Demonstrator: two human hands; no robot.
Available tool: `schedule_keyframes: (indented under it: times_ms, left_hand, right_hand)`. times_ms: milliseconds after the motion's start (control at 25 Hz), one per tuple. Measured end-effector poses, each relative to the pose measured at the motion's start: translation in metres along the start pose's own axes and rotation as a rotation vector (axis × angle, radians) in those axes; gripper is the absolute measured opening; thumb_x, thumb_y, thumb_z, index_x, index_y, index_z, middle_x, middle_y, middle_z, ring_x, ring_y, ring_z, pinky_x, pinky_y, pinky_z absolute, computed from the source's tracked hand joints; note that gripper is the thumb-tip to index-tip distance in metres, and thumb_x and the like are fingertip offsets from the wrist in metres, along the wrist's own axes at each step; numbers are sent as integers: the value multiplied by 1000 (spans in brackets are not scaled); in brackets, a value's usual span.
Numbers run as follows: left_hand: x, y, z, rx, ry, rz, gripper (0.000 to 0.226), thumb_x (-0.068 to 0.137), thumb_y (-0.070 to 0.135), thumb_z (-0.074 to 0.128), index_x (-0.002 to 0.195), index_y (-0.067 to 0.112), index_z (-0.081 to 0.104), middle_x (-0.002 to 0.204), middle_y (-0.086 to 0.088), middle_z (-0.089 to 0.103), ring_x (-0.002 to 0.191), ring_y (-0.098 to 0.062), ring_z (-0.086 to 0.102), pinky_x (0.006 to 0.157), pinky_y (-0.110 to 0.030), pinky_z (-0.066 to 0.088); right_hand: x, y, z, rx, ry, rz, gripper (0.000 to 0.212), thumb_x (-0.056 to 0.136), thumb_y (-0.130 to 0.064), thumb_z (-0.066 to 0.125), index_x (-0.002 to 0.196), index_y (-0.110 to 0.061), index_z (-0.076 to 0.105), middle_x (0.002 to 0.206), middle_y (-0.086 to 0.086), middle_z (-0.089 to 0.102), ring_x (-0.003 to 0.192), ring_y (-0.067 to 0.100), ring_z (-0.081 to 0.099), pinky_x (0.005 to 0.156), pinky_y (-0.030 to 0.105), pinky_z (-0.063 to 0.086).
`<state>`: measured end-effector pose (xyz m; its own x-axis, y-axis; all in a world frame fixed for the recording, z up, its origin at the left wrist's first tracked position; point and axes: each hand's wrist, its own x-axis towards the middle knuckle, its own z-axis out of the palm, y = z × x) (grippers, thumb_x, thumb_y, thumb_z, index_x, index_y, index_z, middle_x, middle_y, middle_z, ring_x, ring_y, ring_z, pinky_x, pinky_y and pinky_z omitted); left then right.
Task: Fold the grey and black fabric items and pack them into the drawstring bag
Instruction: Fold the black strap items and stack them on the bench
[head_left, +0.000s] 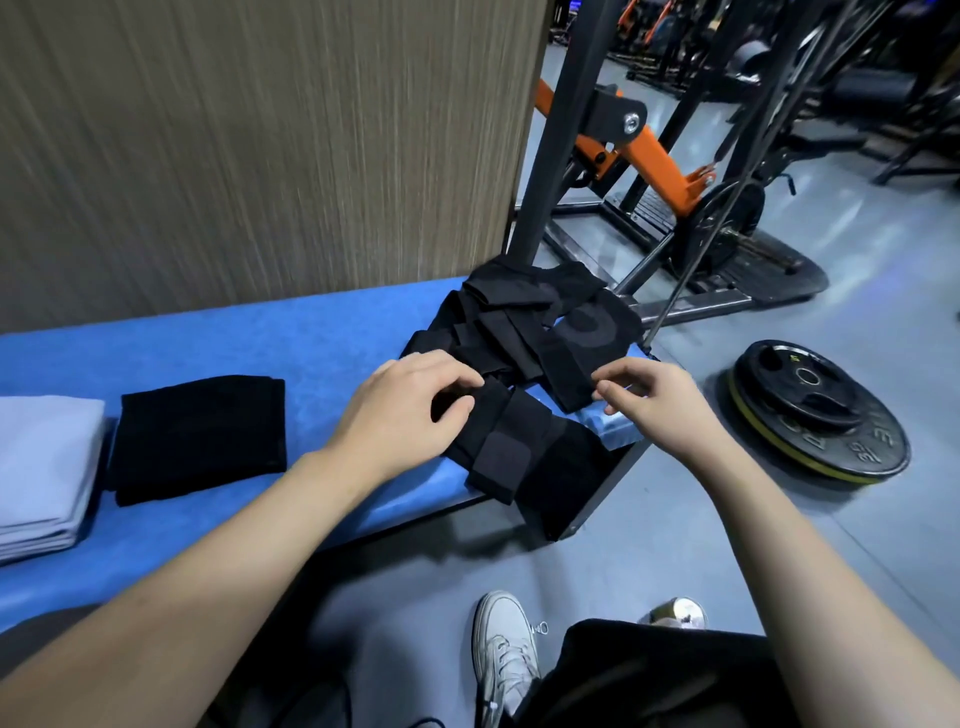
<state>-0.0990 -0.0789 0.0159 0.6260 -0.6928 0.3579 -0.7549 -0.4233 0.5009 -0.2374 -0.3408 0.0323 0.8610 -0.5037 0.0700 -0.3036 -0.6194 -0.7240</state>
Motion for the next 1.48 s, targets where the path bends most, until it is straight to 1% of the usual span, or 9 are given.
schedule_keyframes:
  times_ms: [160,520,760,1000,1120,1200,1280,1400,1480]
  left_hand:
    - [6,2,5,11,-46,53,54,87,51,51,140,42,47,151,22,36,140,-7,33,111,-33,26]
    - [81,65,70,184,-38,123,72,82,65,58,145,36,41,159,8,27,150,-17,13,120,-38,11]
    - [133,94,127,521,-166,-31,72,78,72,57,128,21,55,134,-5,47,128,-28,40,119,-48,14]
    - [145,94,130,551,-220,17,40,92,48,50,119,22,64,124,-2,59,120,-22,53,120,-45,14]
    - [144,94,125,521,-157,41,24,93,33,48,103,23,67,108,0,65,103,-21,58,108,-38,30]
    - [141,95,128,484,-77,55,19,90,28,49,95,22,66,94,2,66,90,-21,57,91,-34,37]
    - [139,100,131,416,37,66,13,86,26,54,87,21,66,80,3,64,78,-21,57,79,-34,39]
    - [141,112,130,228,249,125,11,83,22,58,90,19,67,77,4,64,72,-22,58,72,-35,43]
    - [141,129,119,126,353,171,19,86,20,54,100,20,67,86,5,65,78,-21,58,75,-36,44]
  right_hand:
    - [14,14,1,-57,171,109,9,88,-33,67,97,-36,70,90,-12,71,85,11,68,78,33,53]
    - [41,42,8,0,330,248,45,85,-46,67,128,-39,57,120,-4,63,117,21,57,103,48,45]
    - [70,56,7,76,238,347,56,84,-66,49,139,-53,49,130,-4,62,136,24,46,119,49,26]
    - [90,51,19,-170,68,349,45,98,-48,47,143,-42,52,160,-7,36,152,16,19,123,50,5]
    - [88,47,19,178,252,302,35,96,-26,56,130,-23,65,131,-8,60,131,14,53,117,40,34]
    - [81,37,8,611,397,313,26,96,-9,58,119,-12,71,105,-4,70,91,1,69,83,17,54]
    - [74,26,-7,975,512,335,24,95,2,58,115,-4,70,87,2,68,58,-1,63,57,13,50]
    - [68,15,-29,1279,615,296,34,94,7,56,119,-13,66,86,6,68,64,9,62,50,19,47]
    - [61,6,-49,1412,645,204,43,92,9,52,117,-24,63,87,6,70,77,17,62,63,25,47]
